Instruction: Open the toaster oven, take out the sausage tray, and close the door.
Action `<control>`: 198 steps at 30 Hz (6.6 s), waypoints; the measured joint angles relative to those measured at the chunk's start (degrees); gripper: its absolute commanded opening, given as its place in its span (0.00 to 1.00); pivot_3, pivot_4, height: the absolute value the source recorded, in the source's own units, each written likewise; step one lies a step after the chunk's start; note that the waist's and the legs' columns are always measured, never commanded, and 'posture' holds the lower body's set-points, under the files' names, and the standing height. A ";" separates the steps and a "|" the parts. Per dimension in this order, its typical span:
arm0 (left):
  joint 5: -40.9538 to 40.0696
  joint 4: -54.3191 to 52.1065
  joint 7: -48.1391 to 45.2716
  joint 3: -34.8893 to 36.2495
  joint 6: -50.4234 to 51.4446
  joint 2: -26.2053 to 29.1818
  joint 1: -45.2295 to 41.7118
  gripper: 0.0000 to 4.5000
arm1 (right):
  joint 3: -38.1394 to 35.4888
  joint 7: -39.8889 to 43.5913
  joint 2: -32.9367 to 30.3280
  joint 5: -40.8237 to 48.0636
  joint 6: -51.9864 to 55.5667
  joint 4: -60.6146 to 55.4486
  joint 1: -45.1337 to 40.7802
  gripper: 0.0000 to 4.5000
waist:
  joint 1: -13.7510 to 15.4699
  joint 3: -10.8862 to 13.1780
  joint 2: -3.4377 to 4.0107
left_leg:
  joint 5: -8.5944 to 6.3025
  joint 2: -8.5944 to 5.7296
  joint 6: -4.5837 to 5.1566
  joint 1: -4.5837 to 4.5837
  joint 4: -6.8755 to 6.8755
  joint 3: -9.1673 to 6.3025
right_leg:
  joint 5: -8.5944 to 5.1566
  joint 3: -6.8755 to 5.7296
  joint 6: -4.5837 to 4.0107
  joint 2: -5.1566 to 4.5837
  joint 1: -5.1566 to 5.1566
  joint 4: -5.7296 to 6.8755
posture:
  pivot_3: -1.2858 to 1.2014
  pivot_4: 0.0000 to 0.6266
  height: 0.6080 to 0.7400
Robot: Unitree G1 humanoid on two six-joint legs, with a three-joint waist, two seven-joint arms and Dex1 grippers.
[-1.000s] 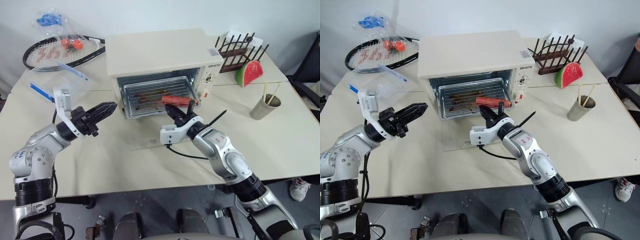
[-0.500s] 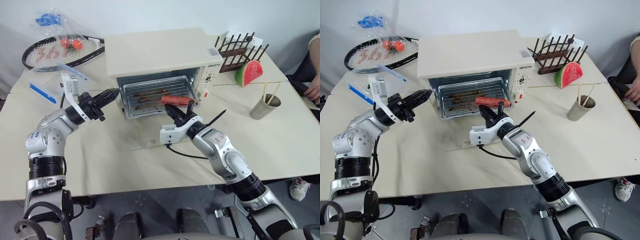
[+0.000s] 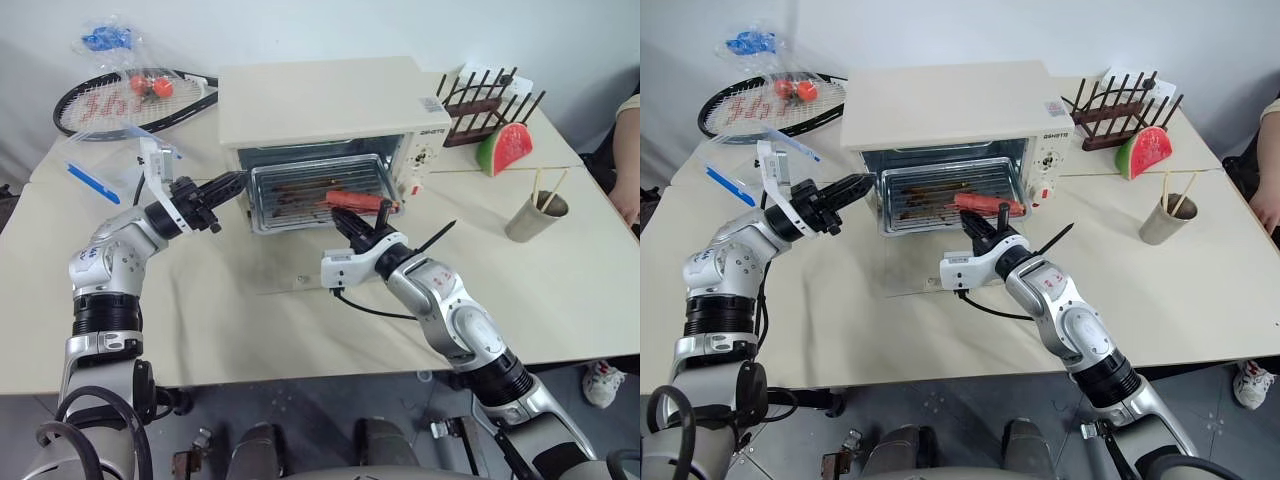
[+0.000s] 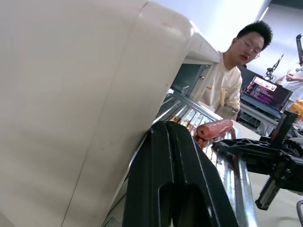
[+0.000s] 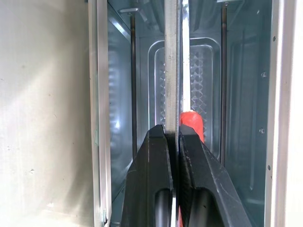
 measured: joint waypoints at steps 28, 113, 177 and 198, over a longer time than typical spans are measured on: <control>-1.24 -6.03 -1.83 0.29 9.99 4.09 4.56 0.24 | -4.01 8.43 -5.34 4.79 -2.94 -14.80 9.06 0.00 | 0.15 0.01 -0.02 | 0.00 0.00 0.00 0.02 -0.01 -0.01 | 0.00 0.01 0.00 0.00 0.01 -0.01 | 0.52 0.24 1.00; -76.73 -14.72 63.98 9.62 49.28 0.89 23.36 0.00 | -15.27 38.91 -26.09 66.35 -3.74 -12.20 6.55 0.99 | 0.93 0.01 -0.14 | -0.02 -0.02 0.04 0.31 -0.06 -0.32 | 0.00 -0.02 -0.01 0.01 0.63 -0.57 | 0.52 0.24 1.00; -76.82 -41.09 60.39 39.43 29.51 -13.92 66.71 0.00 | -21.76 48.36 -12.67 70.48 -1.43 35.55 -21.48 0.01 | 0.75 0.06 -0.06 | -0.21 0.03 0.09 0.44 -0.09 -0.26 | 0.01 -0.04 -0.10 0.01 0.89 -0.97 | 0.52 0.24 1.00; -75.79 -13.69 53.35 3.62 47.85 12.39 32.45 0.00 | -23.27 52.07 -22.98 76.62 16.72 4.43 2.55 0.01 | 2.04 0.10 0.04 | -0.28 0.00 0.12 0.39 -0.09 -0.17 | 0.06 0.05 -0.07 0.06 0.81 -0.98 | 0.52 0.24 1.00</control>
